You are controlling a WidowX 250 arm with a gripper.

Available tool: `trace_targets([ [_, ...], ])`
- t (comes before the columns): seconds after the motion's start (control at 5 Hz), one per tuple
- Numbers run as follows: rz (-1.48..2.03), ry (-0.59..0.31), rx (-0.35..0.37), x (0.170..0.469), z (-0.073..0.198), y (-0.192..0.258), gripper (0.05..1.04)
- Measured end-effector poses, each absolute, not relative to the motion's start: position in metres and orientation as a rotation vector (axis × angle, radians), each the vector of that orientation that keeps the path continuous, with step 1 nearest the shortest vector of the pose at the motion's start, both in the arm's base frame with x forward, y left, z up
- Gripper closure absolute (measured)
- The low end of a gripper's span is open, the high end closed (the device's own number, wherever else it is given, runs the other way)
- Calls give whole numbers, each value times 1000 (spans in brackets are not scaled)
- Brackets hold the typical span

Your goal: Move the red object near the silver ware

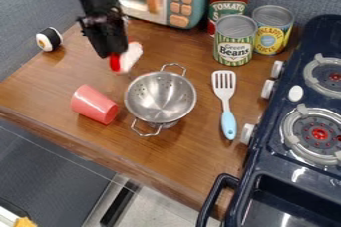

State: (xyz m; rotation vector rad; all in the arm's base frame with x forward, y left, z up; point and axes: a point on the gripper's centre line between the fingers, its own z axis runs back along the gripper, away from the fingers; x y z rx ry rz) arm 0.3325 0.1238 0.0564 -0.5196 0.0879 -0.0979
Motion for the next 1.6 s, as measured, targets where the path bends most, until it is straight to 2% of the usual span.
trace_targets([
  [0.2, -103, 159, -767, 331, 41, 119, 606],
  [0.4, -70, 142, -837, 329, 39, 129, 606],
  [0.6, -45, 168, -813, 327, 36, 133, 606],
  [0.8, -48, 193, -770, 328, 35, 133, 532],
  [1.0, -54, 201, -765, 330, 37, 131, 223],
  [1.2, -52, 209, -762, 329, 35, 132, 79],
  [1.6, -50, 211, -756, 329, 34, 133, 83],
])
